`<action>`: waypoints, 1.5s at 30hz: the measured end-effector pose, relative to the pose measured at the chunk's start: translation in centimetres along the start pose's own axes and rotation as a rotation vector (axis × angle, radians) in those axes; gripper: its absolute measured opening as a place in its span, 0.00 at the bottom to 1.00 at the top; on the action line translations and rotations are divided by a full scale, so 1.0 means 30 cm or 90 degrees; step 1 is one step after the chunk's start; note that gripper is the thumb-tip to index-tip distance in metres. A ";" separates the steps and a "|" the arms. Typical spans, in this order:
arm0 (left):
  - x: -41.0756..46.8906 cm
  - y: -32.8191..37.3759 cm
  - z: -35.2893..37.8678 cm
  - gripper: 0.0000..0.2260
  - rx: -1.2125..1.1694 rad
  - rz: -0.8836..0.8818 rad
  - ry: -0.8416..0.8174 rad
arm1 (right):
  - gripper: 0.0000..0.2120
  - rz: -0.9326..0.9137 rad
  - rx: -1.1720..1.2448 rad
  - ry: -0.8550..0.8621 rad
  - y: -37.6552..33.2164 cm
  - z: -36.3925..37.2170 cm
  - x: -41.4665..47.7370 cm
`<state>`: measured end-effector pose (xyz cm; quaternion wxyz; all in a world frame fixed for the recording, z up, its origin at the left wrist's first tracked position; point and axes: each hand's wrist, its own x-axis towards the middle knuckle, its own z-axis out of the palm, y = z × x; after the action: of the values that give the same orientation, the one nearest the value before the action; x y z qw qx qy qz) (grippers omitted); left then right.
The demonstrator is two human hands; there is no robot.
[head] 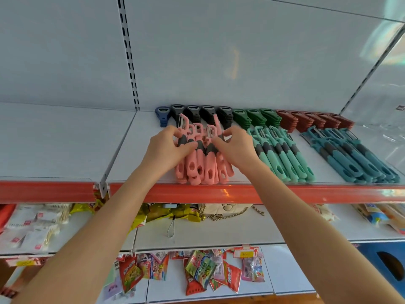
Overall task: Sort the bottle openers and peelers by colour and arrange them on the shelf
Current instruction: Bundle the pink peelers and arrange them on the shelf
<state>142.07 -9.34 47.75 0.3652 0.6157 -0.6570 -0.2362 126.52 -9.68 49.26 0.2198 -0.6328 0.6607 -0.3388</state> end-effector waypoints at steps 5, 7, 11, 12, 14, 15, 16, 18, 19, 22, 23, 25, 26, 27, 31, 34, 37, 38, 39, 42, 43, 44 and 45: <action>0.008 -0.007 -0.007 0.25 0.003 -0.012 -0.034 | 0.16 -0.009 -0.033 -0.018 -0.017 0.013 -0.011; 0.010 -0.007 -0.012 0.24 -0.004 -0.012 -0.031 | 0.12 -0.043 -0.050 -0.006 -0.032 0.018 -0.007; 0.016 -0.014 -0.009 0.20 0.004 -0.002 -0.013 | 0.12 -0.095 -0.078 0.008 -0.045 0.045 -0.015; 0.017 -0.018 -0.009 0.19 0.008 0.000 -0.015 | 0.13 -0.104 -0.081 -0.002 -0.041 0.048 -0.018; 0.016 -0.027 -0.012 0.18 0.037 0.013 -0.030 | 0.12 -0.130 -0.108 -0.029 -0.034 0.040 -0.031; 0.012 -0.031 -0.018 0.18 0.055 0.029 -0.041 | 0.11 -0.144 -0.115 -0.042 -0.030 0.029 -0.041; 0.005 -0.033 -0.026 0.18 0.062 0.052 -0.051 | 0.11 -0.153 -0.107 -0.057 -0.024 0.015 -0.053; -0.014 -0.040 -0.050 0.22 0.048 0.120 -0.104 | 0.14 -0.157 -0.068 -0.106 -0.002 -0.016 -0.085; -0.029 -0.041 -0.066 0.27 0.045 0.144 -0.145 | 0.17 -0.154 -0.050 -0.140 0.017 -0.029 -0.100; -0.082 -0.045 -0.093 0.38 0.066 0.142 -0.285 | 0.33 -0.127 -0.036 -0.215 0.070 -0.044 -0.138; -0.096 -0.050 -0.093 0.41 0.087 0.139 -0.306 | 0.36 -0.122 -0.043 -0.226 0.078 -0.042 -0.146; -0.112 -0.060 -0.087 0.44 0.129 0.145 -0.303 | 0.39 -0.125 -0.064 -0.233 0.080 -0.033 -0.153; -0.117 -0.060 -0.084 0.43 0.130 0.155 -0.292 | 0.39 -0.132 -0.075 -0.235 0.079 -0.030 -0.154; -0.119 -0.063 -0.080 0.42 0.124 0.165 -0.282 | 0.38 -0.139 -0.086 -0.238 0.076 -0.028 -0.155; -0.118 -0.084 -0.074 0.35 0.112 0.211 -0.233 | 0.34 -0.158 -0.102 -0.232 0.066 -0.030 -0.151; -0.122 -0.089 -0.074 0.32 0.094 0.217 -0.206 | 0.31 -0.174 -0.100 -0.225 0.063 -0.031 -0.148; -0.122 -0.086 -0.066 0.30 0.082 0.233 -0.222 | 0.30 -0.181 -0.091 -0.225 0.062 -0.029 -0.144; -0.121 -0.085 -0.064 0.31 0.091 0.238 -0.235 | 0.30 -0.177 -0.084 -0.228 0.064 -0.030 -0.142; -0.120 -0.085 -0.062 0.32 0.100 0.239 -0.248 | 0.30 -0.173 -0.080 -0.233 0.067 -0.031 -0.140; -0.120 -0.080 -0.063 0.32 0.112 0.222 -0.229 | 0.32 -0.159 -0.073 -0.244 0.081 -0.032 -0.135; -0.119 -0.076 -0.067 0.30 0.110 0.218 -0.198 | 0.35 -0.148 -0.068 -0.242 0.083 -0.035 -0.134; -0.115 -0.071 -0.074 0.29 0.108 0.210 -0.166 | 0.38 -0.137 -0.062 -0.239 0.083 -0.038 -0.133; -0.105 -0.070 -0.081 0.28 0.103 0.193 -0.143 | 0.42 -0.126 -0.056 -0.235 0.082 -0.040 -0.130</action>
<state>145.21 -6.17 47.08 0.2699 0.5069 -0.7957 -0.1923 124.37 -5.70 47.75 0.2749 -0.7551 0.5577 -0.2081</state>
